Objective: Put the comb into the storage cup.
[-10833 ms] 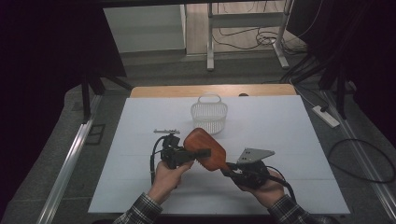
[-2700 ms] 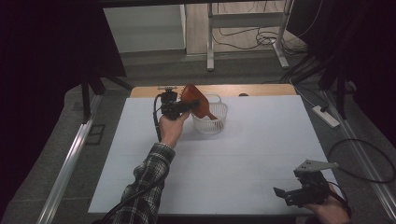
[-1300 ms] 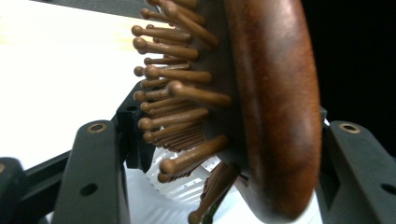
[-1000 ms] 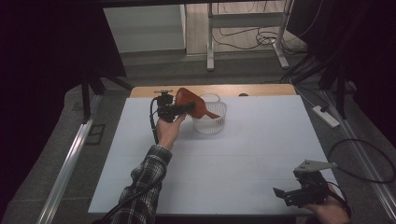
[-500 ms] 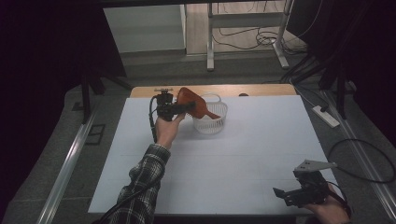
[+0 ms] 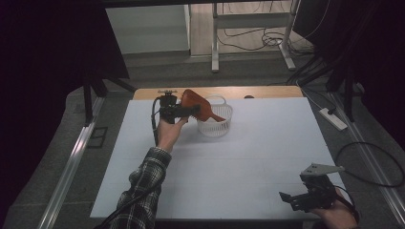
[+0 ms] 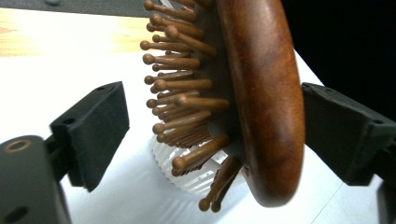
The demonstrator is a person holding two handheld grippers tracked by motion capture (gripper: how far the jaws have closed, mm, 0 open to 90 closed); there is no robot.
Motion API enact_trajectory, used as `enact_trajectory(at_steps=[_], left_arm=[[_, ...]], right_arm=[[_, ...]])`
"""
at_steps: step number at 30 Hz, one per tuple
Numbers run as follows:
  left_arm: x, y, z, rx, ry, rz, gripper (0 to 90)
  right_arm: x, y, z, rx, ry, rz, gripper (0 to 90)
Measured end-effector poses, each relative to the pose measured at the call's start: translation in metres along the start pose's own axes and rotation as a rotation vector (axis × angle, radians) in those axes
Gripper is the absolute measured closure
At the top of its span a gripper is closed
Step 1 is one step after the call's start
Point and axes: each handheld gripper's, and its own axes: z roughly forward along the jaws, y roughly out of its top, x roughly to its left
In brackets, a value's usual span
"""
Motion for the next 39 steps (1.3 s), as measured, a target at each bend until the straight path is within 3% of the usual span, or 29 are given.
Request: enact_trajectory(at_steps=[7, 17, 32, 39], left_arm=[[-0.002, 0.001, -0.003, 0.011, 0.014, 0.025, 7.5], [-0.006, 0.002, -0.01, 0.026, 0.028, 0.094, 4.0], [-0.009, 0.0, -0.017, 0.024, 0.086, 0.176, 1.6], [-0.011, 0.0, -0.018, 0.025, 0.076, 0.194, 1.1]], right_arm=[[0.0, 0.0, 0.0, 0.0, 0.0, -0.002, 0.1], [0.0, 0.0, 0.0, -0.002, -0.002, -0.001, 0.1], [0.0, 0.0, 0.0, -0.002, -0.003, -0.002, 0.1], [0.0, 0.0, 0.0, -0.004, -0.002, 0.001, 0.1]])
